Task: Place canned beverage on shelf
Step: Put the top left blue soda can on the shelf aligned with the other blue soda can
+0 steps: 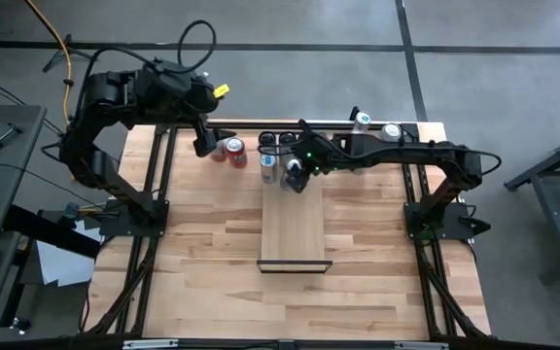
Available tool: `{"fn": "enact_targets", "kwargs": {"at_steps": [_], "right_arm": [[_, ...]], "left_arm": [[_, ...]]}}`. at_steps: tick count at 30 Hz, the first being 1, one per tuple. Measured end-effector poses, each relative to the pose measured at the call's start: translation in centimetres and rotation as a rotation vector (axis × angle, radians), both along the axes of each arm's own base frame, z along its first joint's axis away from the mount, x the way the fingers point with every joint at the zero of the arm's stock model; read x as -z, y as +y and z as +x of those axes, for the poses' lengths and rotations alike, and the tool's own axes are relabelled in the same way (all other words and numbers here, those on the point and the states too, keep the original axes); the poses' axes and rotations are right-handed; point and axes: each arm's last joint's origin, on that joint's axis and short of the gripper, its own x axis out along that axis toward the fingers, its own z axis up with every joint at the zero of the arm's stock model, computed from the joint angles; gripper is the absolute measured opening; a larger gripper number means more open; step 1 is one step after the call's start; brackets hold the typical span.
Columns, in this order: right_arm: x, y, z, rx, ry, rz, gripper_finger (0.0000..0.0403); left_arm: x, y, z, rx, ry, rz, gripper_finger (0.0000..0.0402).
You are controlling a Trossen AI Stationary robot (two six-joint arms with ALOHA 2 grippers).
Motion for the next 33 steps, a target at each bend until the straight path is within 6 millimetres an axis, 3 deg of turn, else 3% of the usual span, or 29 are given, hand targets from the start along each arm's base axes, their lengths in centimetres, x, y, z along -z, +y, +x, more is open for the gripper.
{"fn": "enact_targets", "kwargs": {"at_steps": [7,16,24,33], "right_arm": [[-2.0,-0.3,1.5,0.037,0.124,-0.029,0.0224],[-1.0,-1.2,4.7,-0.006,0.185,-0.077,0.0224],[0.9,-1.7,4.4,0.090,0.195,-0.051,0.0224],[0.9,-1.7,4.9,0.111,0.137,-0.041,0.0230]], "left_arm": [[-0.7,-0.2,-1.1,0.004,-0.048,0.013,0.0390],[-1.0,-0.4,-1.7,-0.006,-0.068,0.005,0.0390],[-0.9,-0.4,-1.6,-0.005,-0.066,0.005,0.0390],[-0.9,-0.4,-1.6,-0.005,-0.066,0.006,0.0390]]}}
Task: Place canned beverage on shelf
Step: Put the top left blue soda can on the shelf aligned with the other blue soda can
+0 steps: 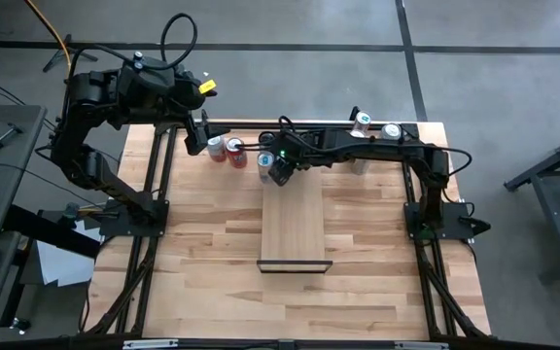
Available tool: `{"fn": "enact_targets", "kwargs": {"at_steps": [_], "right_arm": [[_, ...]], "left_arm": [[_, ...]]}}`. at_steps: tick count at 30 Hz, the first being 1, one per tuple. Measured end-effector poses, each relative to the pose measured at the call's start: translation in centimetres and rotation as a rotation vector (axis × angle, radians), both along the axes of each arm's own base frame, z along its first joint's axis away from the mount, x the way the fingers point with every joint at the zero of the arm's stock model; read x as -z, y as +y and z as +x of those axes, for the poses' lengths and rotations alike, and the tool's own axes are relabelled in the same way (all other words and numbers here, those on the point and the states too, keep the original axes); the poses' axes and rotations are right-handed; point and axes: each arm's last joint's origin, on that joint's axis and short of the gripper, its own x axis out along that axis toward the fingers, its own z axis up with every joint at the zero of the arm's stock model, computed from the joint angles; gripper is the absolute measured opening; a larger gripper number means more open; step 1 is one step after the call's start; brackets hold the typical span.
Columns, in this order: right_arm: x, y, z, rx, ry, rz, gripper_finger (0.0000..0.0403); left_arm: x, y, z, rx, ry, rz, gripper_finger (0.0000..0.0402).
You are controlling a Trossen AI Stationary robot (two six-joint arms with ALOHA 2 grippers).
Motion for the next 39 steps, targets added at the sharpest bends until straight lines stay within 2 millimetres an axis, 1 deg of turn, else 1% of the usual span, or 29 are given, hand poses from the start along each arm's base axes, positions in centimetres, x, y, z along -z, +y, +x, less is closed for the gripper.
{"fn": "enact_targets", "kwargs": {"at_steps": [7,33,39], "right_arm": [[0.00,-0.07,-0.04,0.015,0.007,-0.024,0.0234],[0.05,-0.06,-0.11,0.026,0.010,-0.014,0.0236],[0.04,-0.33,-0.14,0.038,0.004,-0.011,0.0236]], "left_arm": [[0.00,0.00,0.00,0.000,0.000,0.000,0.0390],[0.00,0.00,0.00,-0.005,-0.004,-0.006,0.0390],[0.00,0.00,0.00,-0.005,-0.004,-0.006,0.0390]]}}
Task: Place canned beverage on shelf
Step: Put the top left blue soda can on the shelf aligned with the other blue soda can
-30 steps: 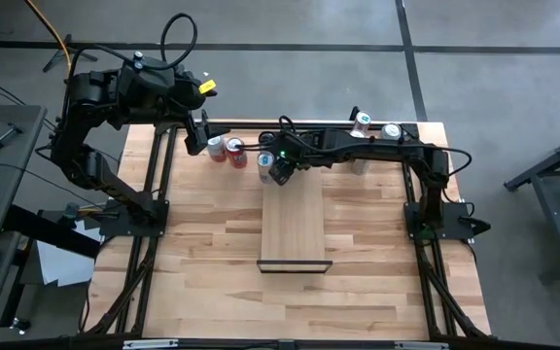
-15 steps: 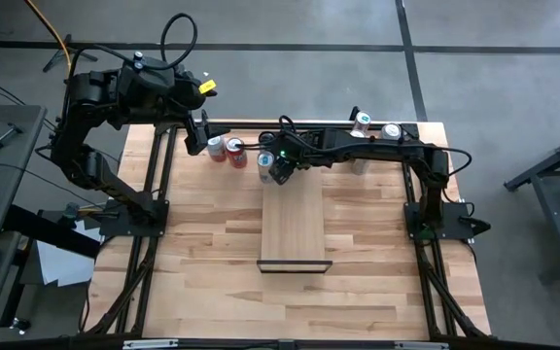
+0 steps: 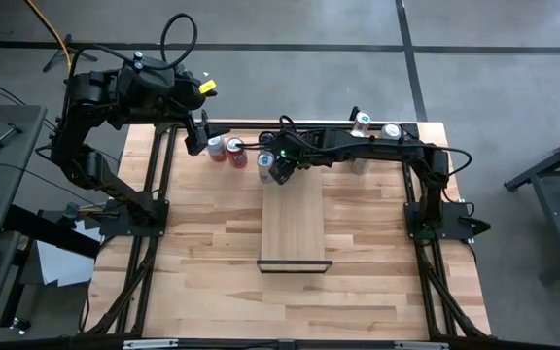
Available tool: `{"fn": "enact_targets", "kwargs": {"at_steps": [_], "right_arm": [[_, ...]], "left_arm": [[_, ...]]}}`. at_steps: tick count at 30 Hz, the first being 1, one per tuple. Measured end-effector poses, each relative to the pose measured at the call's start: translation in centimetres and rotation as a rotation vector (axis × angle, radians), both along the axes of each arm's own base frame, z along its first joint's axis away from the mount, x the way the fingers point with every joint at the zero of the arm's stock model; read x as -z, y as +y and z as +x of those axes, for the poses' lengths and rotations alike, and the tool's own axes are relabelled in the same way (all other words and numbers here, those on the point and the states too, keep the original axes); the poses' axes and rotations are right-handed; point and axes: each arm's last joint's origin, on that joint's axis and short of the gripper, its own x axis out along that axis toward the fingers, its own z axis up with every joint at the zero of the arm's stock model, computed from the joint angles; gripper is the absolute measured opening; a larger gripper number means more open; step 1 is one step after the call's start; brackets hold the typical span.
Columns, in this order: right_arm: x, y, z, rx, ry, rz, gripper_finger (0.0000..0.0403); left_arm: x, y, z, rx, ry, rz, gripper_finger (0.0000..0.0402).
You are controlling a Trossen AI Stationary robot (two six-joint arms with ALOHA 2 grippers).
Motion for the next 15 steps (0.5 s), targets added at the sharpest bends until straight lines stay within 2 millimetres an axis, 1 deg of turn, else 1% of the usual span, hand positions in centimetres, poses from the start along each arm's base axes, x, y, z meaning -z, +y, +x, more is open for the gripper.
{"fn": "enact_targets", "kwargs": {"at_steps": [15], "right_arm": [[-0.09,-0.04,0.18,0.002,-0.021,-0.006,0.0237]], "left_arm": [[0.00,0.00,0.02,0.000,0.000,0.000,0.0390]]}}
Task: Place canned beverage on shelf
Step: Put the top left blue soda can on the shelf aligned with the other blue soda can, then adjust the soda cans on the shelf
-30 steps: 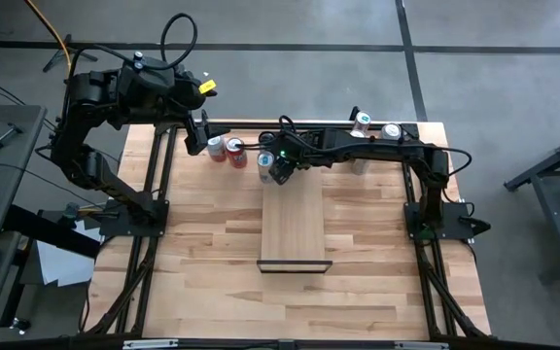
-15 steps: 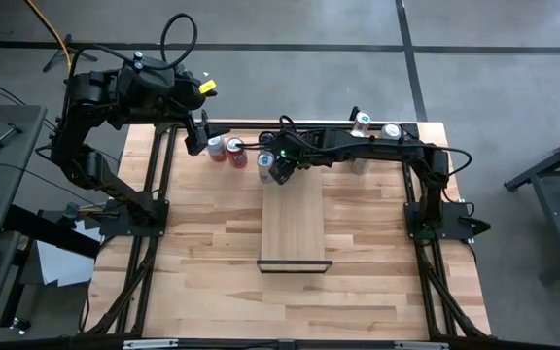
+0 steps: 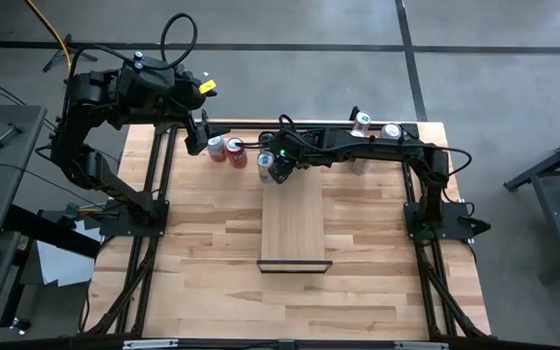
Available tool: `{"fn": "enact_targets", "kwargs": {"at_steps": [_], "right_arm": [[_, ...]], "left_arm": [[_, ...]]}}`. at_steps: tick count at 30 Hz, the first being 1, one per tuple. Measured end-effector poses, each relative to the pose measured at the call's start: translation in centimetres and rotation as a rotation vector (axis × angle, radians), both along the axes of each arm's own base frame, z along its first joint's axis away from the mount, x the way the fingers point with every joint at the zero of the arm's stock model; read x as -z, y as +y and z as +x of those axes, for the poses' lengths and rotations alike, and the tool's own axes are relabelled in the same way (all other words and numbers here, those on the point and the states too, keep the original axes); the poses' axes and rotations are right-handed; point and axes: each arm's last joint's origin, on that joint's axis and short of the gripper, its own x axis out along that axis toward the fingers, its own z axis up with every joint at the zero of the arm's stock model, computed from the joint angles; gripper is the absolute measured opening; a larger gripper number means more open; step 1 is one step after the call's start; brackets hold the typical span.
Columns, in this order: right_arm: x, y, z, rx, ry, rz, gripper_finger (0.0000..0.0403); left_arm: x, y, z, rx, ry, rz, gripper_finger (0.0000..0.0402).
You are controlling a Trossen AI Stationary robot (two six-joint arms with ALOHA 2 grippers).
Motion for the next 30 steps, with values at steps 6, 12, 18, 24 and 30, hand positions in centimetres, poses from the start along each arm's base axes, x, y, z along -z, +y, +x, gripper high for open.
{"fn": "enact_targets", "kwargs": {"at_steps": [6,12,18,24,30], "right_arm": [[0.0,0.0,0.0,0.000,0.001,0.000,0.0245],[0.0,-0.1,0.0,0.003,0.004,-0.013,0.0289],[0.0,-0.1,0.1,-0.025,0.006,-0.024,0.0305],[-1.0,-0.3,-0.4,-0.098,0.014,-0.073,0.0306],[-2.4,-0.5,-1.3,-0.117,-0.010,-0.055,0.0306]], "left_arm": [[0.0,0.0,0.0,0.000,0.000,0.000,0.0390],[0.0,0.0,0.0,0.000,0.000,0.000,0.0390],[0.0,0.0,0.0,0.000,0.000,0.000,0.0390],[0.0,0.0,0.0,0.000,0.000,0.000,0.0390],[0.0,0.0,0.0,-0.001,-0.001,-0.002,0.0390]]}}
